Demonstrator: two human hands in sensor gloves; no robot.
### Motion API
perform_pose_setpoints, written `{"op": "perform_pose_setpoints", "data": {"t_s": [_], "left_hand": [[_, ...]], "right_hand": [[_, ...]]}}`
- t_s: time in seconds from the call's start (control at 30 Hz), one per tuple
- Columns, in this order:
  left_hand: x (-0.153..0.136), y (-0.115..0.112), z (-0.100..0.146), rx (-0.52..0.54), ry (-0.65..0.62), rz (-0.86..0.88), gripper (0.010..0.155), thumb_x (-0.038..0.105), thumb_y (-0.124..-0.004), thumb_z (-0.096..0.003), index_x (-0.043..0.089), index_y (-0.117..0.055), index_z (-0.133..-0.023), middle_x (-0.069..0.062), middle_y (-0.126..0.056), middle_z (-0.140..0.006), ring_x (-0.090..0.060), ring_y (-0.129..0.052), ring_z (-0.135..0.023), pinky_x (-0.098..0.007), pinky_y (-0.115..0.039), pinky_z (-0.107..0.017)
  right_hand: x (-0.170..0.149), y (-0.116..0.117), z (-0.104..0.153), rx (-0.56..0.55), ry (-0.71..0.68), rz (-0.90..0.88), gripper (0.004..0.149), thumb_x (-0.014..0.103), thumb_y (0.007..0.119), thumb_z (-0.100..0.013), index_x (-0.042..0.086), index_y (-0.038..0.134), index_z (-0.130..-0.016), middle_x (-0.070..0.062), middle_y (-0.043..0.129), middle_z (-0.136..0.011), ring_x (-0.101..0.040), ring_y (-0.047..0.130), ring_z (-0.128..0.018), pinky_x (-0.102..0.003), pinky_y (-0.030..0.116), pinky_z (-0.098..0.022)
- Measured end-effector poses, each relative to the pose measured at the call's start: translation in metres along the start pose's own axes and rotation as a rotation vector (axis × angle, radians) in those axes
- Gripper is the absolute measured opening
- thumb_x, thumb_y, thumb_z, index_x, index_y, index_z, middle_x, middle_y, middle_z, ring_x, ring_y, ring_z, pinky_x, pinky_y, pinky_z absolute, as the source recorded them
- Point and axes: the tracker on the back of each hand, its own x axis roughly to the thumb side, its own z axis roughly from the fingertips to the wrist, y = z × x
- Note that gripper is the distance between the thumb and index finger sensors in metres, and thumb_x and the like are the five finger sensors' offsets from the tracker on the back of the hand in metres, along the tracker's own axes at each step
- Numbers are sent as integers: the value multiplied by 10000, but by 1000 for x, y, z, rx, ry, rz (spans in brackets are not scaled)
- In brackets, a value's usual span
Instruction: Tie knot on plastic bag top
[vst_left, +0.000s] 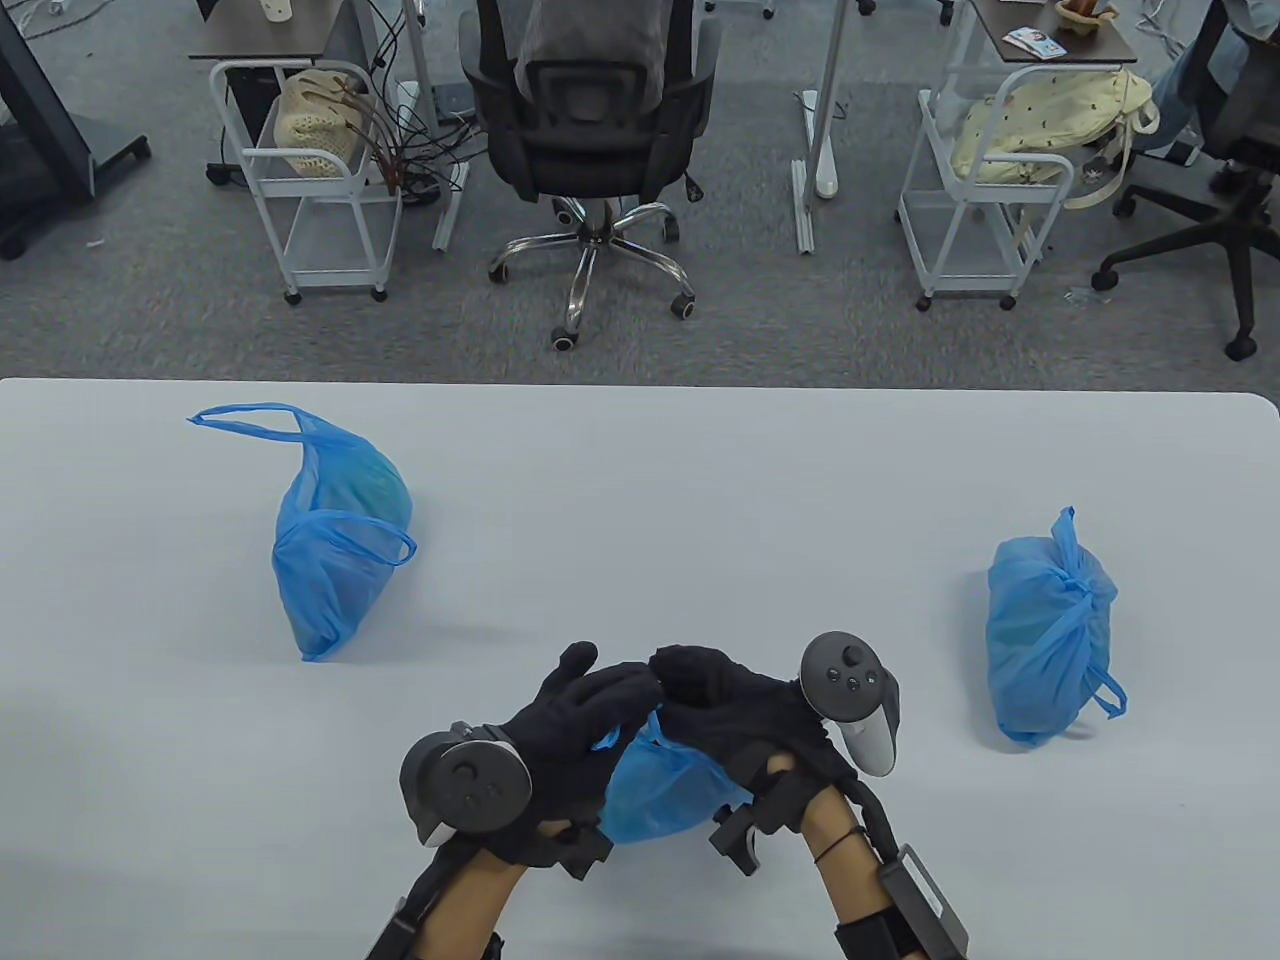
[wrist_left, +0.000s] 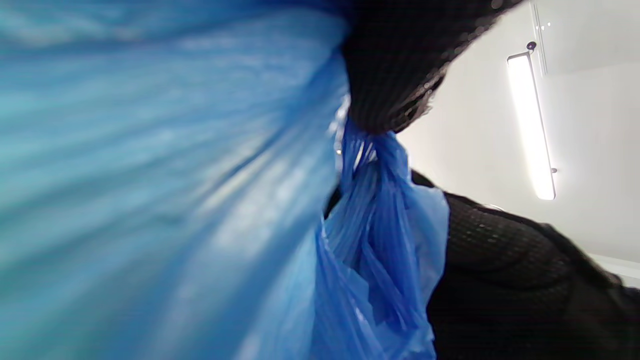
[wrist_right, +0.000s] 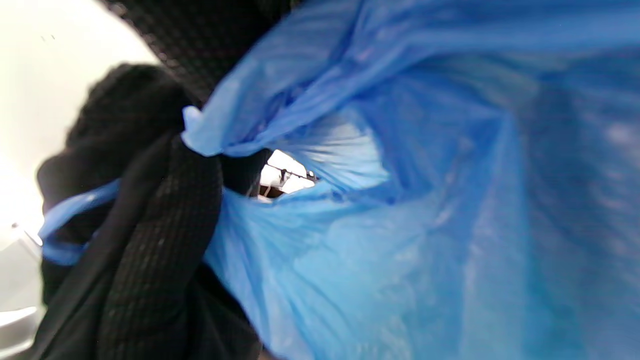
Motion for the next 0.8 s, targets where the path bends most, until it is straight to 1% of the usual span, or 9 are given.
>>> {"op": "perform_pose_setpoints", "data": {"t_s": [0.07, 0.2, 0.37, 0.53, 0.63, 0.8], "left_hand": [[0, 0, 0, -3, 4, 3, 356, 302, -857, -506, 407, -872, -846, 133, -959, -923, -111, -1051, -828, -414, -605, -802], [0, -1, 0, -11, 7, 1, 370, 296, -878, -495, 401, -872, -850, 128, -966, -917, -114, -1060, -815, -437, -624, -796], [0, -1, -1, -12, 19, 15, 377, 309, -899, -486, 400, -877, -851, 116, -981, -904, -137, -1067, -788, -525, -664, -768], [-2, 0, -2, -1, 49, 39, 358, 329, -857, -510, 376, -886, -863, 73, -985, -916, -152, -1080, -762, -526, -673, -758], [-6, 2, -2, 10, 81, 54, 359, 342, -840, -516, 364, -887, -872, 60, -991, -912, -159, -1083, -751, -526, -678, -751], [-11, 3, -2, 11, 113, 86, 360, 344, -842, -517, 353, -896, -873, 50, -1000, -904, -168, -1086, -745, -528, -679, -746]], "right_hand": [[1, -1, 1, -10, -14, -3, 489, 254, 933, -440, 156, 790, -897, -64, 955, -709, -362, 958, -671, -676, 670, -537], [4, -4, 3, -99, -55, 6, 473, 250, 914, -443, 159, 791, -891, -71, 946, -707, -345, 961, -643, -660, 693, -522], [8, -6, 6, -201, -108, -28, 454, 222, 895, -445, 163, 792, -883, -88, 924, -713, -345, 949, -634, -655, 696, -515], [12, -8, 9, -272, -148, 11, 417, 202, 885, -436, 176, 821, -848, -99, 921, -691, -345, 952, -599, -646, 709, -503], [14, -9, 10, -293, -167, 31, 405, 190, 879, -433, 179, 830, -835, -99, 919, -674, -338, 957, -583, -642, 717, -499], [15, -13, 11, -316, -162, 45, 408, 174, 853, -432, 162, 825, -839, -118, 897, -674, -347, 949, -571, -652, 708, -497]]}}
